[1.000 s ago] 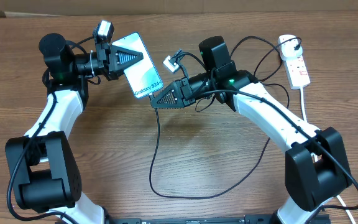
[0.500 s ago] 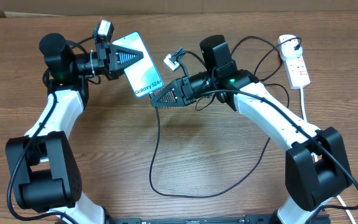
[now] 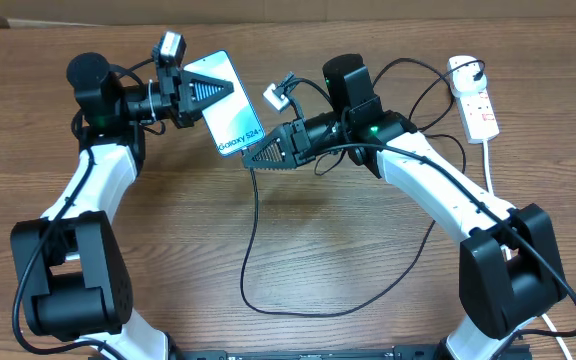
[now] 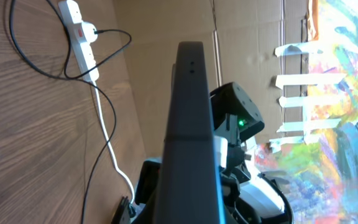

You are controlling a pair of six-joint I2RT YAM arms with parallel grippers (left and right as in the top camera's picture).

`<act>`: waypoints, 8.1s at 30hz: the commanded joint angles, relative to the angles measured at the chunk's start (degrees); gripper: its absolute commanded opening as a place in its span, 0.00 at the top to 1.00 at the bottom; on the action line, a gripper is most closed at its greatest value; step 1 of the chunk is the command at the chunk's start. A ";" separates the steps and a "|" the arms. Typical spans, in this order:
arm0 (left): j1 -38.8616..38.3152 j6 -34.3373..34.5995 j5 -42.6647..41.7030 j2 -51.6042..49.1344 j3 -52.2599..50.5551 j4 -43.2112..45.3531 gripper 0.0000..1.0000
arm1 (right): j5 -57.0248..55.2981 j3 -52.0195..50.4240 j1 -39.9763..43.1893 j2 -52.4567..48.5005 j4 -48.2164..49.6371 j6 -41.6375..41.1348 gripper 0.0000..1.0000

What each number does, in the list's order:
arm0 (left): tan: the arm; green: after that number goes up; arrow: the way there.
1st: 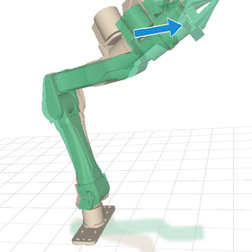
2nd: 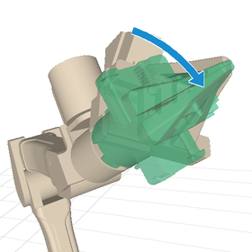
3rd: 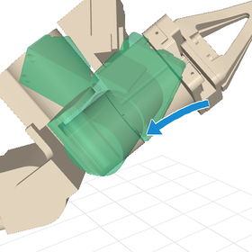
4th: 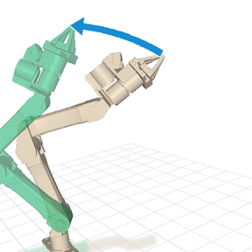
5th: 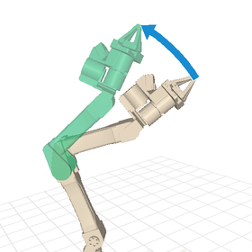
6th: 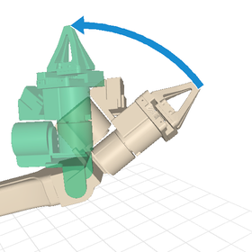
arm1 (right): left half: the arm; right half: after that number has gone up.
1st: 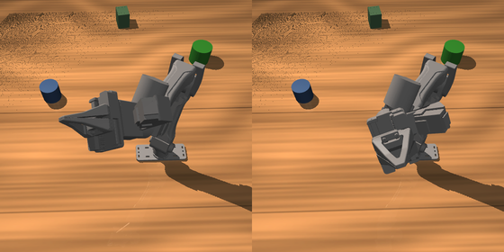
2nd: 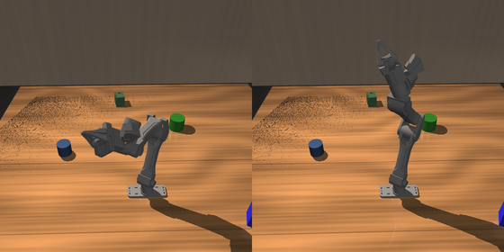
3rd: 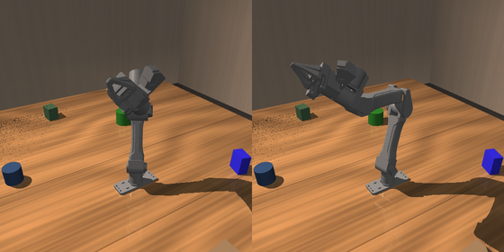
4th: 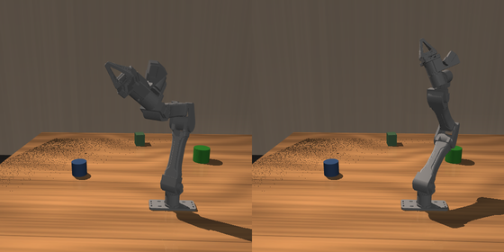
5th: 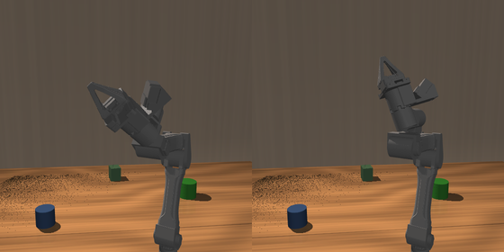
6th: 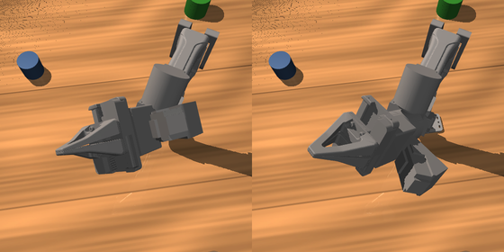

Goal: Plug charger to phone and switch on socket

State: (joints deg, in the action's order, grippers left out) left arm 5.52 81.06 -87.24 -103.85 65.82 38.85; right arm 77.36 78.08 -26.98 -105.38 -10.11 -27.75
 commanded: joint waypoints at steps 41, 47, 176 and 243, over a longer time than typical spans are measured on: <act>3.41 -46.64 28.26 0.02 0.33 -34.49 0.96 | -36.44 1.42 2.01 0.74 -14.38 1.16 0.00; -1.05 -48.50 29.33 -1.90 0.33 -35.30 0.96 | -47.74 1.42 1.99 0.74 -19.87 1.16 0.00; 3.34 -64.78 66.88 -18.71 60.17 -108.69 0.00 | -91.71 22.29 39.80 -2.82 -42.14 -2.91 0.00; 3.34 -64.78 66.90 -18.71 60.15 -111.06 0.01 | -83.06 21.29 42.49 -26.43 -29.20 -1.75 0.00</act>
State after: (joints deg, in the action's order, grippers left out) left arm 9.10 17.37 -20.73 -123.66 126.67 -72.23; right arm -9.17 99.61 16.43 -130.37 -37.36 -31.31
